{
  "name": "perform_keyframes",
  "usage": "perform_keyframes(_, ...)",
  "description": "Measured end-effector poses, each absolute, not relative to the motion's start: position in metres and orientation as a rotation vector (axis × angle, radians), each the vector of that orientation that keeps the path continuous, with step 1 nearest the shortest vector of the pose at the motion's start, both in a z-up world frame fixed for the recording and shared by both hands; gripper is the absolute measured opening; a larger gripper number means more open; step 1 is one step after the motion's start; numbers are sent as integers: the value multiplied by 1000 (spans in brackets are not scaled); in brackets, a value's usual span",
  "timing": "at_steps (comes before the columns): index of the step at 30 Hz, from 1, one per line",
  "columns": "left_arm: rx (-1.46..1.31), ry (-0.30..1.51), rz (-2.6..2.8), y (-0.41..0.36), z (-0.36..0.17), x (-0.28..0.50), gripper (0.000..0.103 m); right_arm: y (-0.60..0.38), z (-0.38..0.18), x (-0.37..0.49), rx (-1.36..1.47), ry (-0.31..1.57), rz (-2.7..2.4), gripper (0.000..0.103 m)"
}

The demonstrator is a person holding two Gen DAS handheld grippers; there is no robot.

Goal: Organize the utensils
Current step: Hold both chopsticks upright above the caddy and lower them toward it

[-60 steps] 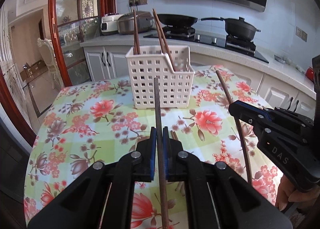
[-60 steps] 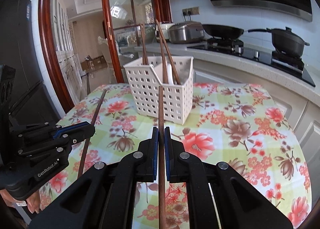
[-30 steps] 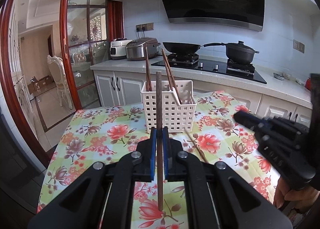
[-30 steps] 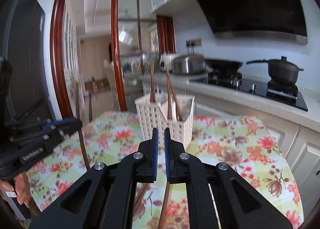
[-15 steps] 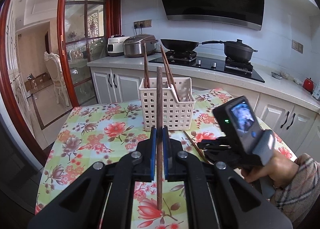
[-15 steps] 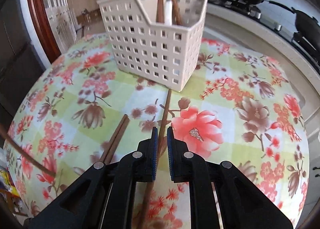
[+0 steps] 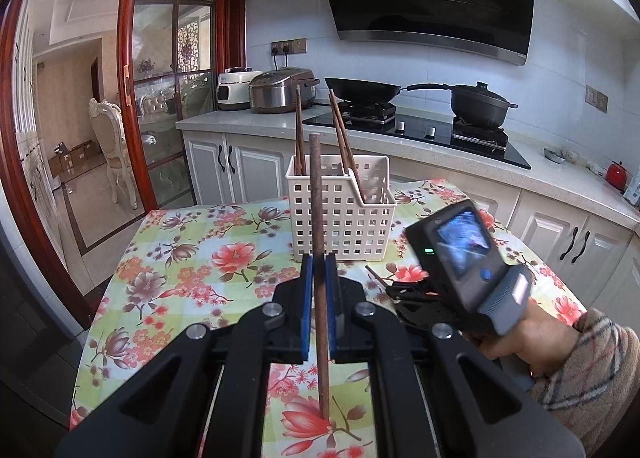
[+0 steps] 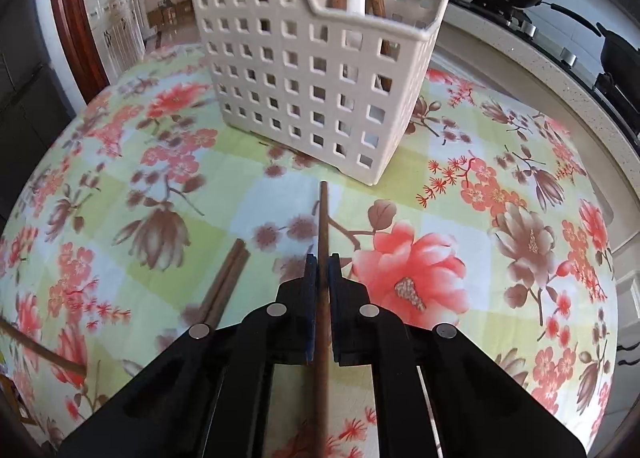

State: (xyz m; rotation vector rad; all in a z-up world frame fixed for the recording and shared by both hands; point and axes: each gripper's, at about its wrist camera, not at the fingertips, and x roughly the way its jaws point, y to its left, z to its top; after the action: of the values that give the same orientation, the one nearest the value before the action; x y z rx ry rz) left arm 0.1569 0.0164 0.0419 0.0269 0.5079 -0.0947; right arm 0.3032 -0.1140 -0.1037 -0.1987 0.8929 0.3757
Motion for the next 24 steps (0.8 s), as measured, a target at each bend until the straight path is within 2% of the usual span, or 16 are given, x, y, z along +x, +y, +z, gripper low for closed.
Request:
perform_keyframes(11, 31, 505, -80, 15, 44, 148, 6, -157, -20, 221, -30, 512, 449, 6)
perform_keyframes(17, 30, 511, -81, 15, 46, 146, 6, -170, -1, 183, -12, 323, 460, 6)
perform_keyframes(24, 26, 509, -74, 16, 46, 146, 6, -167, 1, 160, -55, 251, 459, 6)
